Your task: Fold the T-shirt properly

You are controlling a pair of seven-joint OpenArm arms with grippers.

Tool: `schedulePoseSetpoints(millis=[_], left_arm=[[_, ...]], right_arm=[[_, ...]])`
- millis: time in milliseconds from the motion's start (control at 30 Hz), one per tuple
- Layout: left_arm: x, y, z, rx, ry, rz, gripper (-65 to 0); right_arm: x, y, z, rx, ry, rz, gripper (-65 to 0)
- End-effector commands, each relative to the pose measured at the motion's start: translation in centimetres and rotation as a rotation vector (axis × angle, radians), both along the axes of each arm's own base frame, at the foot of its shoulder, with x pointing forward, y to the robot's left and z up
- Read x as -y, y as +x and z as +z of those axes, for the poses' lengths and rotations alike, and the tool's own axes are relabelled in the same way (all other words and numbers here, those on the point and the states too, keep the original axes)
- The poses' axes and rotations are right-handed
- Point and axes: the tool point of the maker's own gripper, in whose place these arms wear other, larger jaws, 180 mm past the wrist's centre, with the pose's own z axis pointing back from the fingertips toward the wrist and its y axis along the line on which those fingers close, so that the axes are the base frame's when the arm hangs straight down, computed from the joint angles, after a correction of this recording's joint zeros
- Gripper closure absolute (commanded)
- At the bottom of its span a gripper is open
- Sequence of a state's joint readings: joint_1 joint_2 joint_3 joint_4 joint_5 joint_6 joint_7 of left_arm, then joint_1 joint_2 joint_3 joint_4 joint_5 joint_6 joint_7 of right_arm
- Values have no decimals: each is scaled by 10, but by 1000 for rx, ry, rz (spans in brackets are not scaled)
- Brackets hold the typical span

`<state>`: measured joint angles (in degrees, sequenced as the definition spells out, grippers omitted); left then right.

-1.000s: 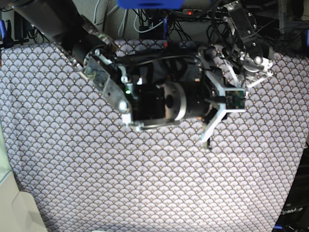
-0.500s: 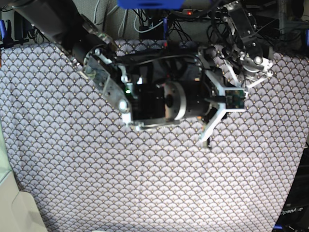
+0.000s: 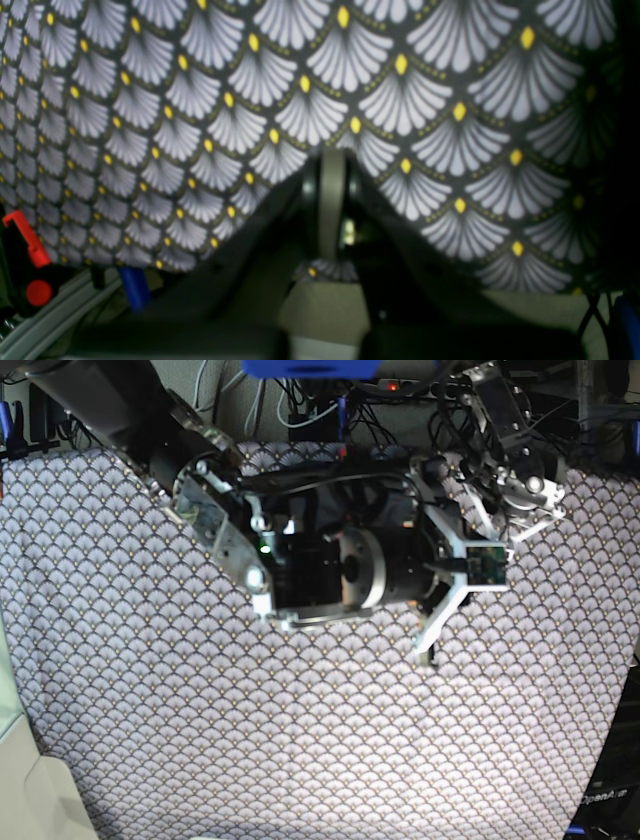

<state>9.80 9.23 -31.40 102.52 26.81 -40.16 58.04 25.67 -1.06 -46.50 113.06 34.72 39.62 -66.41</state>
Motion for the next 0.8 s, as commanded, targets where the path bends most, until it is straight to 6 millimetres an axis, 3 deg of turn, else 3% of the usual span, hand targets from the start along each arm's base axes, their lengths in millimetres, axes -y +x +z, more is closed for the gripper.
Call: schedulePoseSetpoints(millis=[0, 767], left_arm=[[-3, 6, 9, 30, 16, -1, 0], [-3, 7, 9, 31, 16, -1, 0]], right_arm=[[-3, 0, 15, 26, 45, 17, 0], [15, 12, 1, -3, 18, -43, 0]])
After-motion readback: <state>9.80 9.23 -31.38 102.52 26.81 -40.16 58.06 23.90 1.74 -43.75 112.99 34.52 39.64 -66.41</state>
